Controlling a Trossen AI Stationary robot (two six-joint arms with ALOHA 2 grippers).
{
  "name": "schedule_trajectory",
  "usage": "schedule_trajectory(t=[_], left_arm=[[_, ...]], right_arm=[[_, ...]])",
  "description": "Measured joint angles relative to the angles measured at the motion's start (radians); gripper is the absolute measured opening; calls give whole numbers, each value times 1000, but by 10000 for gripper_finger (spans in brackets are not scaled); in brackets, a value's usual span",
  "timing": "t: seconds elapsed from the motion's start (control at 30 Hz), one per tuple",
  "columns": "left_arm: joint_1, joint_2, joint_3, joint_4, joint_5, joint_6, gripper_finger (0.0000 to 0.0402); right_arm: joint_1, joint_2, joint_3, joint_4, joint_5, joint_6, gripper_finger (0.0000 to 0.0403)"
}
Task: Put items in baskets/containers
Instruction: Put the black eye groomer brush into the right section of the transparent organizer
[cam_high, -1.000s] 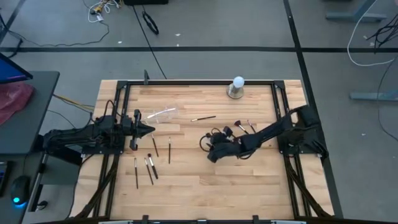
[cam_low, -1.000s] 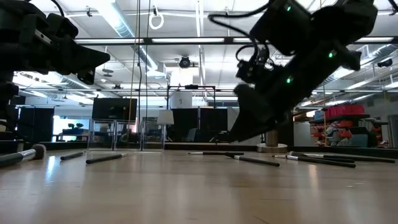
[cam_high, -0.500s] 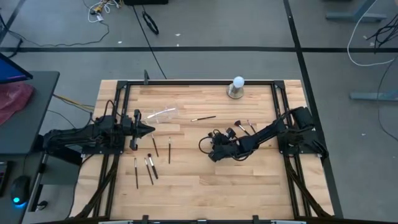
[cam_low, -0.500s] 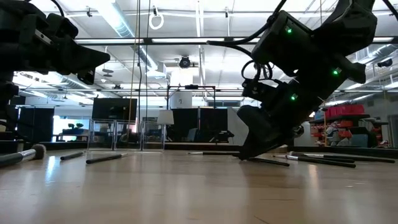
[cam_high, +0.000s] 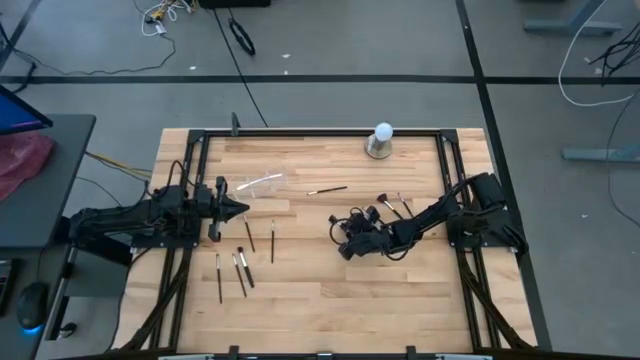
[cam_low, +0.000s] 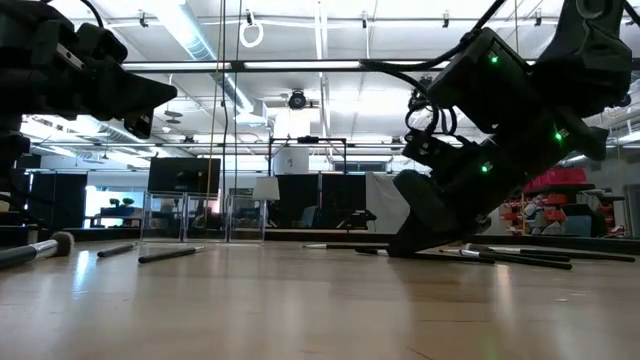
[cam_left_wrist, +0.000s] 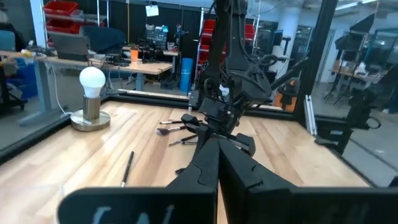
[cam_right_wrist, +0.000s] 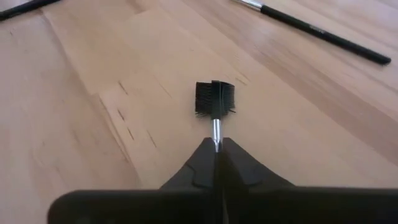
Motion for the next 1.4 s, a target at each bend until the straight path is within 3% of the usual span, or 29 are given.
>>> schedule_trajectory(t=[0.1,0.3,0.47,0.6,0.73,0.87,1.0,1.1,1.27,1.4], left_arm=[[0,0,0,1,0,-65,5],[-31,0,0,4,49,-38,5],[-156,39,0,76,26,34,5],[-272,160,0,239,-16,95,5],[-355,373,0,440,-92,120,14],[-385,658,0,717,-171,116,43],[-371,986,10,1068,-191,96,101],[-349,1232,101,1238,-153,114,157],[-317,1562,366,1305,-23,211,239],[-296,1665,483,1307,-13,281,267]], right_arm=[[3,9,-1,97,-32,-51,6],[7,18,-8,343,-87,-137,6],[4,13,-5,629,-90,-247,6],[6,11,-5,888,-139,-351,6],[6,9,-4,1092,-213,-427,6],[1,9,-3,1179,-258,-443,7],[-4,8,-3,1209,-324,-444,7],[-4,8,3,1215,-365,-444,7],[-4,7,20,1220,-459,-444,8],[-4,7,24,1229,-549,-444,8]])
